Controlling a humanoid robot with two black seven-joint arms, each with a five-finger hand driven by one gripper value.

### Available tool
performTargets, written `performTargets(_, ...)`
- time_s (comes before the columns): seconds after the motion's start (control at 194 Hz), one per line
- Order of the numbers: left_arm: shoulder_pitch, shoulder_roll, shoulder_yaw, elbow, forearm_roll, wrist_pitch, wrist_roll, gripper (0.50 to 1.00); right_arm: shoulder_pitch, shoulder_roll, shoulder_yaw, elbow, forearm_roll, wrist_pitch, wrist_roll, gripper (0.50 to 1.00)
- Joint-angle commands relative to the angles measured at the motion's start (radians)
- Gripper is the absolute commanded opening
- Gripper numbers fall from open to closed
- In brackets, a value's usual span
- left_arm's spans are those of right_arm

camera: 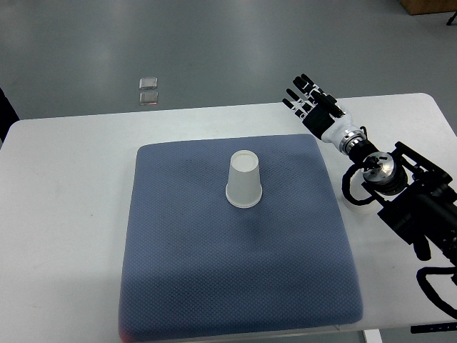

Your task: Stack paper cups

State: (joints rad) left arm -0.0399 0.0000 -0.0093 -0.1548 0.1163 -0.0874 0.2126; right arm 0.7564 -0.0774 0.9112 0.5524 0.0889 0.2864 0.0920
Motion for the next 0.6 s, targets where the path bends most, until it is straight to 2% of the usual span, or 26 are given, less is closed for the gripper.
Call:
performTargets(0.0, 0.0, 0.0, 0.0, 0.0, 0.0, 0.0, 0.001, 1.0, 0.0, -0.001, 0.0, 0.0, 0.0, -0.001, 0.0, 0.917)
performTargets(0.469, 0.0, 0.0, -0.003, -0.002, -0.001, 0.0, -0.001, 1.0, 0.04, -0.022, -0.081, 0.007, -0.072, -0.006, -0.015, 0.917)
performTargets(0.593, 0.0, 0.0, -0.001, -0.011, 0.0, 0.0, -0.001, 1.0, 0.106, -0.082, -0.15, 0.02, -0.189, 0.0, -0.044, 0.917)
